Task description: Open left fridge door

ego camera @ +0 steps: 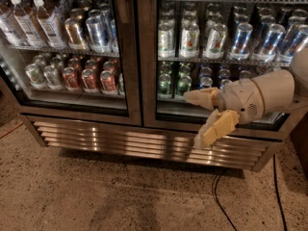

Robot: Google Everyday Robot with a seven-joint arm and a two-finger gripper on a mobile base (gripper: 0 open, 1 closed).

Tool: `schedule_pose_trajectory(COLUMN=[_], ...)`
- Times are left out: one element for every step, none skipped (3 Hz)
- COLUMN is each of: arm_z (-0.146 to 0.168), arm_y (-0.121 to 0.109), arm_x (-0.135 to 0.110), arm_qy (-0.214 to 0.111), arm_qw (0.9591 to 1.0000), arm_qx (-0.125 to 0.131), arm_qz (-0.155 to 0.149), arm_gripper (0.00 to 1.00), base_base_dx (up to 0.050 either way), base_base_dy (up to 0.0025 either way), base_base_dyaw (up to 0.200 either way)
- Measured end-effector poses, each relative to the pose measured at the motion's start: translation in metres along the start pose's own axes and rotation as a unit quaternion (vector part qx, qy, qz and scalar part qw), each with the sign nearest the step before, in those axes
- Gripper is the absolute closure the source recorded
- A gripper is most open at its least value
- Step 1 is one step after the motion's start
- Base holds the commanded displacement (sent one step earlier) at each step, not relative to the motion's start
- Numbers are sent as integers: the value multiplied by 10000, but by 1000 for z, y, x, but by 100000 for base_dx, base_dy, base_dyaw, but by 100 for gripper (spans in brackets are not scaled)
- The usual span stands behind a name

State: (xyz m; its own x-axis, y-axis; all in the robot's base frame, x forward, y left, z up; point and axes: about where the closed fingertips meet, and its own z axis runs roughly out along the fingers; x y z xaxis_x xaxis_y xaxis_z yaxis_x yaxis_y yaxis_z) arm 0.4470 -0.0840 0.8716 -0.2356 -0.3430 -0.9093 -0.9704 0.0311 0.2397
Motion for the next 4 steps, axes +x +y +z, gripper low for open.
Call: schedule_pose_trajectory(arm_z=[0,-1,-16,-16], arm_y=[0,1,31,31], arm_x=[-1,-20,-64,-64], arm_qy=[-3,-630,-1028,-1028], arm_qw=[10000,9977,9932,9932], arm_qx=[-1,-245,-223,-224], arm_qz=[-10,-96,-502,-503], arm_gripper=[0,0,0,0], base_base_dx=[0,0,0,0], base_base_dy=[0,0,0,0], base_base_dyaw=[0,0,0,0])
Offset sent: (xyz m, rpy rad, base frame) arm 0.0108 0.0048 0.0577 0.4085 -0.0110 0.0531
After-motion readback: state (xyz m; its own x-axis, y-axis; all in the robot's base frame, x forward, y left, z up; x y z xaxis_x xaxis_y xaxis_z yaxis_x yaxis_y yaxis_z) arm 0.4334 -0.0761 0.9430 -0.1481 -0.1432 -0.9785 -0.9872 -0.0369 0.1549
